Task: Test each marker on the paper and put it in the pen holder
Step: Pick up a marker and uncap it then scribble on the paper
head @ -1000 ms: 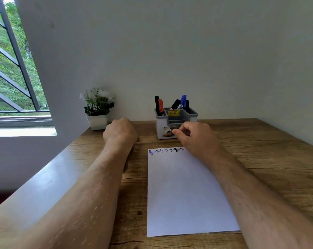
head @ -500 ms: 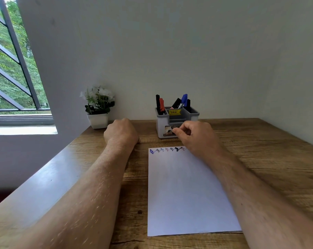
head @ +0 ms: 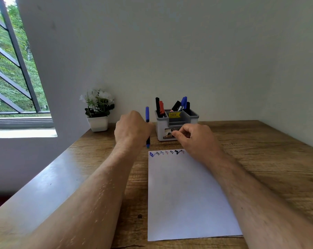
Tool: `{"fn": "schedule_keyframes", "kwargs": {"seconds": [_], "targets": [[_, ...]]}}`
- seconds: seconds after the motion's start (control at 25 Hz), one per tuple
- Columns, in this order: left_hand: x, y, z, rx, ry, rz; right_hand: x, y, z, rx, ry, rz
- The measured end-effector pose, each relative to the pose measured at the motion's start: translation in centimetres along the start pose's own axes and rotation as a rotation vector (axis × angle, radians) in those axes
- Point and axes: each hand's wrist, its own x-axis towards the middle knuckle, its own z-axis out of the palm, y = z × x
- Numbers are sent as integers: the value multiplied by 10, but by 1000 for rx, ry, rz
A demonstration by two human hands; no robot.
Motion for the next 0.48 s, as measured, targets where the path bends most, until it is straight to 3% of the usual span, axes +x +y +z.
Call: {"fn": "schedule_keyframes", "kwargs": {"seconds": [0.24,0.36,0.48], "targets": [[-24,28,3,-475,-35,215,3,-2,-2,135,188,-53],[-29,32,12,-468,-43,358,5,-5,-3,410,249,-30],[-32,35,13,-468,-41,470,5,-7,-6,485,286,-66]]}}
